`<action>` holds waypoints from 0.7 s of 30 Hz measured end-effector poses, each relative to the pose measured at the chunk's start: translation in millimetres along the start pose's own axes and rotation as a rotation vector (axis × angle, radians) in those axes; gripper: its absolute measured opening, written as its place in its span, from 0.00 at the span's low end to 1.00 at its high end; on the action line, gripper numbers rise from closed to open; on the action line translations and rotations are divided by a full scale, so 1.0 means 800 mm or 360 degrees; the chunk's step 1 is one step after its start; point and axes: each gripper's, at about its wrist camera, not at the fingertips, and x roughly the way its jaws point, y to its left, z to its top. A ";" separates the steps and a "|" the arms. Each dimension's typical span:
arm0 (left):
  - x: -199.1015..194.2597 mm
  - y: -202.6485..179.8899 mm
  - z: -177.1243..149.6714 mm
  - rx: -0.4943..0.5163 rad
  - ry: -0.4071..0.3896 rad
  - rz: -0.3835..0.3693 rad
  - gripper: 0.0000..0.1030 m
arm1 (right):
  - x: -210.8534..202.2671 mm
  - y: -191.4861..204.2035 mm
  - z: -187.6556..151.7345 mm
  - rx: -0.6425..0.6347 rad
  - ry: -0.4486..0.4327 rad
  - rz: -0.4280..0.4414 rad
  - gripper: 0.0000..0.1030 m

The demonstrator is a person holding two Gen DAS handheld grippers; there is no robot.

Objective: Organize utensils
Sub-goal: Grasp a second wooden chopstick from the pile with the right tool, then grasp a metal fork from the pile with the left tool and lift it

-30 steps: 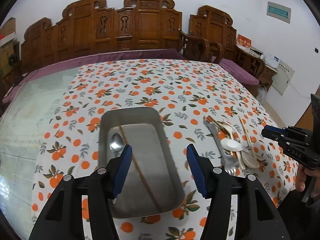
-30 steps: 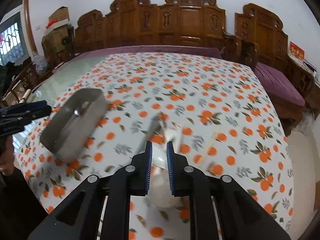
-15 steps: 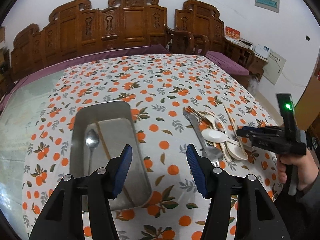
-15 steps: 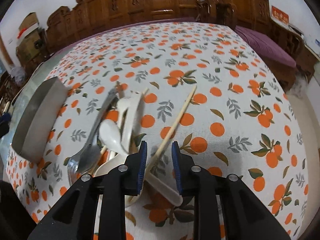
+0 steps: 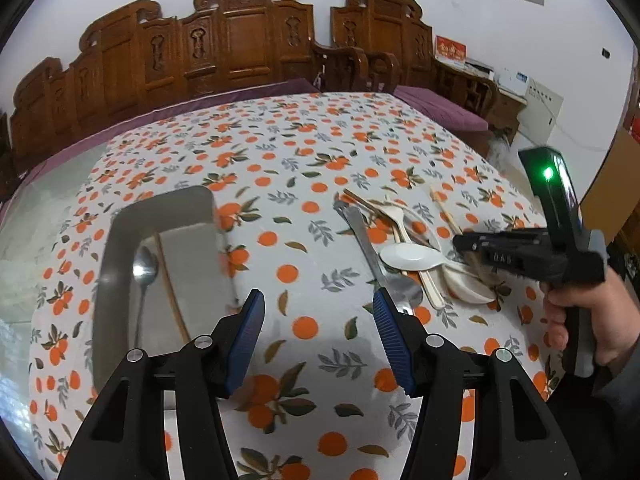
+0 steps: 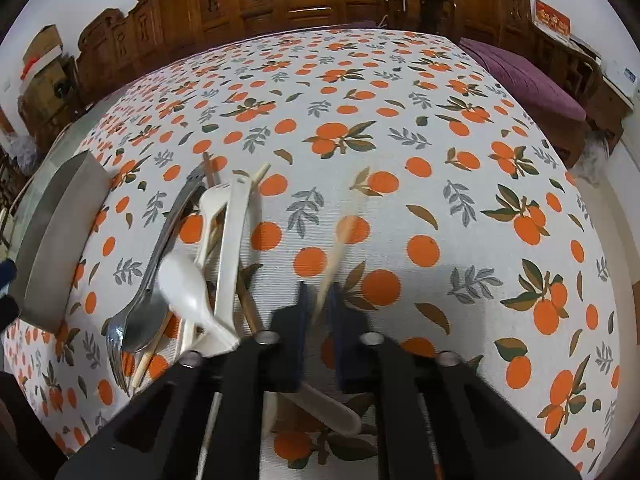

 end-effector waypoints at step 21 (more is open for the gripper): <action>0.084 -0.037 -0.001 -0.0087 0.0196 -0.0152 0.52 | -0.020 -0.001 0.009 0.0028 -0.0111 0.0050 0.06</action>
